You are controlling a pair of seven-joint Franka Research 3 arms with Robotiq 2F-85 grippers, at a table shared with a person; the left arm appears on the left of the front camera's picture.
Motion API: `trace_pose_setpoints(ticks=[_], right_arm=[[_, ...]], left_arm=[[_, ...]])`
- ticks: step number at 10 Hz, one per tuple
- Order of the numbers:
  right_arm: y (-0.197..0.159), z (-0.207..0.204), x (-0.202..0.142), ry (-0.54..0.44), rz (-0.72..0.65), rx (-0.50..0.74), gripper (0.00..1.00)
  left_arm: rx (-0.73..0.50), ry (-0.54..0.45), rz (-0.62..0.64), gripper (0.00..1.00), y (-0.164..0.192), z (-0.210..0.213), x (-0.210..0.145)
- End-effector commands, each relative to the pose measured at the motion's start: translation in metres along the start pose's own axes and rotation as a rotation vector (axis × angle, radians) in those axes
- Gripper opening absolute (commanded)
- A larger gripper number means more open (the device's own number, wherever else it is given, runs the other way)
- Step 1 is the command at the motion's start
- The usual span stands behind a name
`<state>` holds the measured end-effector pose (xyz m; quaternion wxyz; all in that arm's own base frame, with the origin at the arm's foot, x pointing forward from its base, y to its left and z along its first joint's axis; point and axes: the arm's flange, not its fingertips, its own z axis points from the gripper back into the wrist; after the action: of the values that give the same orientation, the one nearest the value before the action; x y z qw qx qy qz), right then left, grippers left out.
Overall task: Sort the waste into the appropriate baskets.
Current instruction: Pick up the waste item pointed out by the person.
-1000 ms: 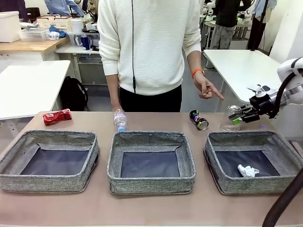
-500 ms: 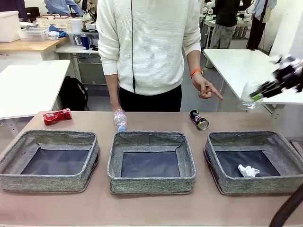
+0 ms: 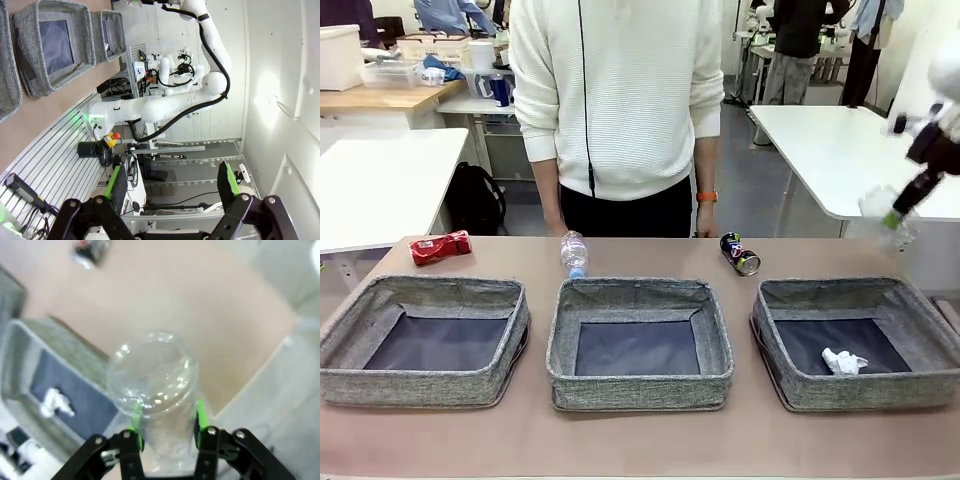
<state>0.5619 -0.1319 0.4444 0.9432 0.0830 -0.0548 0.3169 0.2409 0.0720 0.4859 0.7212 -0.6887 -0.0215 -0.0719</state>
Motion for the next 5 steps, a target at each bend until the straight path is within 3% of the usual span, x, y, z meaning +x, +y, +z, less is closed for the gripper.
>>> trace_pose_setpoints(ticks=[1,2,3,4,5], right_arm=[[-0.002,0.023,0.001,-0.122,0.046,0.014,0.46],[-0.002,0.023,0.001,-0.122,0.046,0.014,0.46],[-0.002,-0.006,0.001,0.009,-0.004,0.003,0.46],[-0.021,-0.018,-0.006,0.01,-0.246,-0.067,0.46],[-0.011,-0.003,-0.003,-0.077,-0.207,-0.029,0.46]], left_arm=[[-0.012,0.0,-0.014,0.93,-0.002,0.0,-0.001],[-0.012,0.0,-0.014,0.93,-0.002,0.0,-0.001],[-0.012,0.0,-0.014,0.93,-0.002,0.0,-0.001],[-0.012,0.0,-0.014,0.93,-0.002,0.0,-0.001],[-0.012,0.0,-0.014,0.93,-0.002,0.0,-0.001]])
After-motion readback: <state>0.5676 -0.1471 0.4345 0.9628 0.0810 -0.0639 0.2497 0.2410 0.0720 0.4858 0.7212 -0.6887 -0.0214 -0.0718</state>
